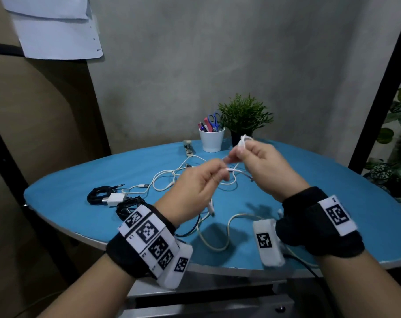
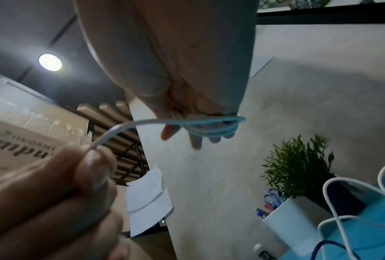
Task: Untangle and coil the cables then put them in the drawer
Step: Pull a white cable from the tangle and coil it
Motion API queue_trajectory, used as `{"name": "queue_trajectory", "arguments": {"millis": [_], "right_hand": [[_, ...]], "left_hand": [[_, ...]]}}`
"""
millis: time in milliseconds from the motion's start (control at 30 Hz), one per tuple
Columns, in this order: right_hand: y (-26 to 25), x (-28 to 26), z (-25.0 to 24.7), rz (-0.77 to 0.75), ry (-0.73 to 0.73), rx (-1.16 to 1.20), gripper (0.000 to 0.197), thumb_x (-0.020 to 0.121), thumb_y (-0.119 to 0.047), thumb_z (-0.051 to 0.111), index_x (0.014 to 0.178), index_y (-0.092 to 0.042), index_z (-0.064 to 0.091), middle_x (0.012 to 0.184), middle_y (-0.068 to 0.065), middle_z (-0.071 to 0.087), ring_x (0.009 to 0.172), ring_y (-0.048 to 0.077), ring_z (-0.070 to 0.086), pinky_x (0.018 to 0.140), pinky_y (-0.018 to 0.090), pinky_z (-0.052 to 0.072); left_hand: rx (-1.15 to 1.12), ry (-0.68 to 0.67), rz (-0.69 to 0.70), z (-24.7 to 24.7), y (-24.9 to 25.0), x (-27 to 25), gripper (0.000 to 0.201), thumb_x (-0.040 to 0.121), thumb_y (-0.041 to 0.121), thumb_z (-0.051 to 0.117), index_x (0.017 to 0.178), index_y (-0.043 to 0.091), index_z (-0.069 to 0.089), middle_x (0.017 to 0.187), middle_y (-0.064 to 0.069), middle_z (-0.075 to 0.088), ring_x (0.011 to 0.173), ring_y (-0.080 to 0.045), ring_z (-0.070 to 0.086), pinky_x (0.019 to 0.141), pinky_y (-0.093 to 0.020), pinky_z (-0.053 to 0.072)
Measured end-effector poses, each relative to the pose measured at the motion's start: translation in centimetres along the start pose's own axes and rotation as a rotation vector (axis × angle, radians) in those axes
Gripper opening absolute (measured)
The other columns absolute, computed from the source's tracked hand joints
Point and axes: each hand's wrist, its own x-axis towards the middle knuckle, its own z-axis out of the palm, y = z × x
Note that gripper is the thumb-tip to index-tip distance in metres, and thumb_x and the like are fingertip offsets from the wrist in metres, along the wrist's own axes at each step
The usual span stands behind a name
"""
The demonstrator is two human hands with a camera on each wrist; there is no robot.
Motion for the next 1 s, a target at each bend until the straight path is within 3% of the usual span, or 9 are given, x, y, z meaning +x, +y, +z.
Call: {"name": "queue_trajectory", "arguments": {"millis": [67, 133, 200, 267, 367, 500, 600, 800, 1000], "right_hand": [[-0.1, -0.5, 0.4, 0.025, -0.125, -0.005, 0.028, 0.098, -0.022, 0.044, 0.081, -0.013, 0.064, 0.065, 0.005, 0.068, 0.060, 0.018, 0.049, 0.063, 0.032, 0.039], [-0.5, -1.1, 0.7, 0.077, -0.194, 0.144, 0.034, 0.100, -0.028, 0.041, 0.082, -0.009, 0.063, 0.049, 0.004, 0.054, 0.049, 0.018, 0.044, 0.058, 0.030, 0.041], [-1.1, -1.5, 0.8, 0.147, -0.256, 0.366, 0.044, 0.096, -0.039, 0.040, 0.081, -0.004, 0.062, 0.045, 0.003, 0.041, 0.042, 0.016, 0.038, 0.057, 0.029, 0.046], [-1.6, -1.8, 0.7, 0.186, -0.332, 0.495, 0.051, 0.086, -0.048, 0.042, 0.077, -0.002, 0.061, 0.044, 0.002, 0.035, 0.039, 0.014, 0.032, 0.054, 0.028, 0.044], [-2.0, -2.1, 0.8, 0.192, -0.384, 0.635, 0.039, 0.084, -0.042, 0.045, 0.073, -0.005, 0.056, 0.045, -0.001, 0.033, 0.037, 0.010, 0.029, 0.052, 0.028, 0.043], [-1.9, -1.6, 0.9, 0.206, -0.264, 0.800, 0.037, 0.095, -0.032, 0.040, 0.072, -0.006, 0.052, 0.047, 0.001, 0.034, 0.040, 0.012, 0.037, 0.052, 0.029, 0.050], [-1.5, -1.2, 0.9, 0.203, -0.178, 0.789, 0.036, 0.098, -0.027, 0.038, 0.075, -0.005, 0.055, 0.047, 0.000, 0.040, 0.043, 0.012, 0.045, 0.056, 0.031, 0.049], [-0.6, -1.6, 0.4, 0.223, -0.114, 0.642, 0.017, 0.094, -0.009, 0.050, 0.101, -0.006, 0.065, 0.063, 0.002, 0.061, 0.056, 0.012, 0.062, 0.055, 0.022, 0.051], [-0.5, -1.7, 0.7, 0.247, 0.038, 0.546, 0.008, 0.088, -0.004, 0.060, 0.084, -0.004, 0.067, 0.060, 0.003, 0.068, 0.053, 0.013, 0.066, 0.042, 0.018, 0.043]], "left_hand": [[-0.015, 0.105, -0.003, -0.4, 0.1, 0.6, 0.017, 0.097, 0.023, 0.044, 0.087, 0.020, 0.057, 0.069, -0.002, 0.061, 0.039, -0.012, 0.049, 0.042, -0.027, 0.048], [0.021, 0.206, -0.022, -0.8, 0.0, 1.3, 0.018, 0.097, 0.024, 0.045, 0.084, 0.020, 0.056, 0.062, -0.001, 0.058, 0.037, -0.011, 0.043, 0.039, -0.028, 0.044], [-0.004, 0.282, -0.086, -1.4, -0.5, 1.8, 0.019, 0.096, 0.028, 0.046, 0.084, 0.018, 0.057, 0.050, 0.004, 0.042, 0.035, -0.009, 0.037, 0.035, -0.027, 0.040], [-0.086, 0.283, -0.144, -1.7, -1.3, 2.1, 0.020, 0.095, 0.031, 0.048, 0.083, 0.020, 0.059, 0.052, 0.002, 0.037, 0.038, -0.011, 0.034, 0.035, -0.024, 0.037], [-0.198, 0.220, -0.253, -1.1, -2.1, 2.1, 0.026, 0.095, 0.037, 0.047, 0.080, 0.023, 0.063, 0.048, 0.008, 0.033, 0.040, -0.009, 0.029, 0.039, -0.020, 0.029], [-0.585, 0.114, -0.356, -0.2, -1.7, 1.9, 0.047, 0.088, 0.055, 0.040, 0.070, 0.023, 0.070, 0.052, 0.008, 0.024, 0.047, -0.007, 0.021, 0.049, -0.025, 0.018], [-0.467, 0.043, -0.269, 0.2, -1.4, 1.7, 0.045, 0.086, 0.058, 0.043, 0.066, 0.023, 0.062, 0.056, 0.004, 0.029, 0.050, -0.008, 0.026, 0.050, -0.024, 0.024], [-0.359, 0.203, -0.282, 0.2, -1.7, 2.0, 0.040, 0.084, 0.055, 0.045, 0.062, 0.022, 0.051, 0.052, 0.005, 0.032, 0.052, -0.014, 0.030, 0.051, -0.029, 0.026], [-0.457, 0.169, -0.278, 0.4, -1.4, 1.8, 0.036, 0.096, 0.036, 0.042, 0.070, 0.016, 0.055, 0.057, -0.002, 0.037, 0.051, -0.011, 0.033, 0.050, -0.025, 0.030]]}}
